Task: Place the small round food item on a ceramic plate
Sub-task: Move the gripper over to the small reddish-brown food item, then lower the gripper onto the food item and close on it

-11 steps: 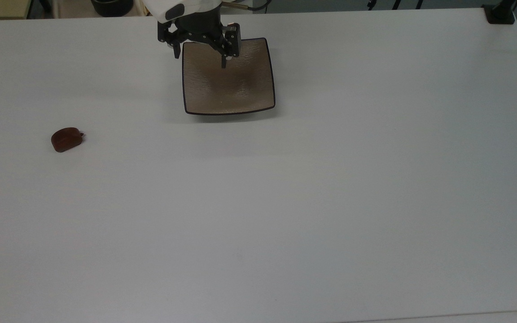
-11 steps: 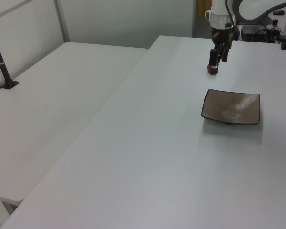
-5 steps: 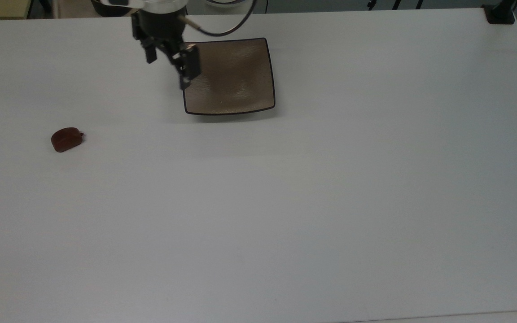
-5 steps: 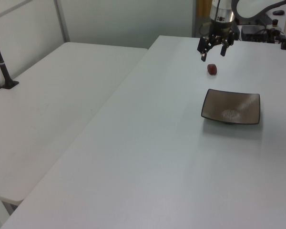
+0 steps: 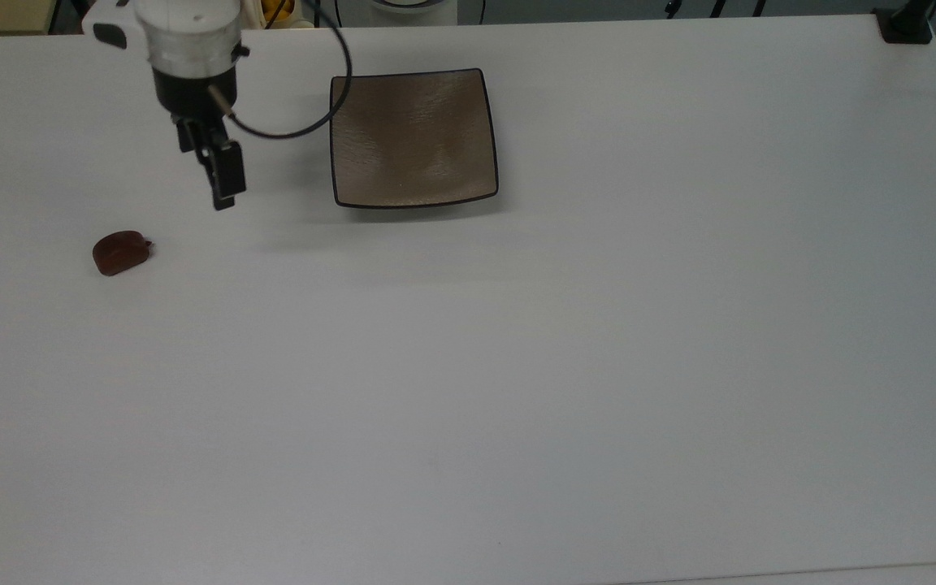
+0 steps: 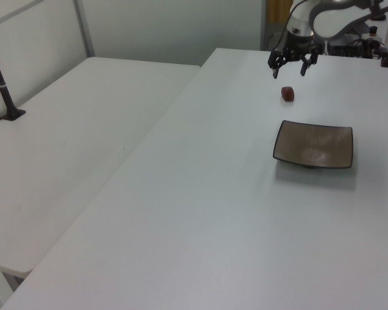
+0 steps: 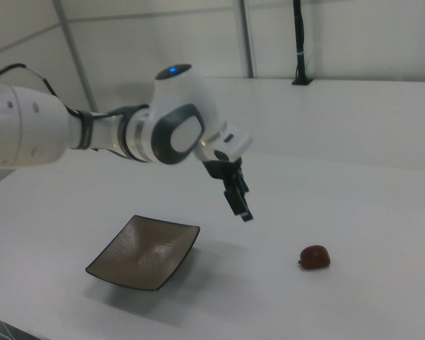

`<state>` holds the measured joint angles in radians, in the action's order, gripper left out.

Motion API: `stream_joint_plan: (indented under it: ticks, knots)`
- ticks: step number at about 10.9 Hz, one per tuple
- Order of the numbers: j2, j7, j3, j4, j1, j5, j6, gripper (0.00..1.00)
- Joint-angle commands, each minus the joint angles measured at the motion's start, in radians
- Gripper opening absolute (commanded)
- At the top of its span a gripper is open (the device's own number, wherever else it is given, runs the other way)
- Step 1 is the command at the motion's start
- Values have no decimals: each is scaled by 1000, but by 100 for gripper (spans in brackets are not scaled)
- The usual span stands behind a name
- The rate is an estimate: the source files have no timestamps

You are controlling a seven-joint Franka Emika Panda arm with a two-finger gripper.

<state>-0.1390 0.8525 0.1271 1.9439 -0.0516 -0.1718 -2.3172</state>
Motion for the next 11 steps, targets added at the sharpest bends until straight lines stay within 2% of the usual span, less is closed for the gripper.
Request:
stream_joint_plan:
  ticks: [1, 7, 10, 11]
  knots:
    - [-117, 48, 8, -72, -56, -29, -50, 100]
    - [-350, 48, 8, -262, -145, -28, -54, 100]
    - [-389, 48, 6, -273, -157, -26, -111, 99]
    - [-393, 45, 6, -273, -157, -34, -113, 96]
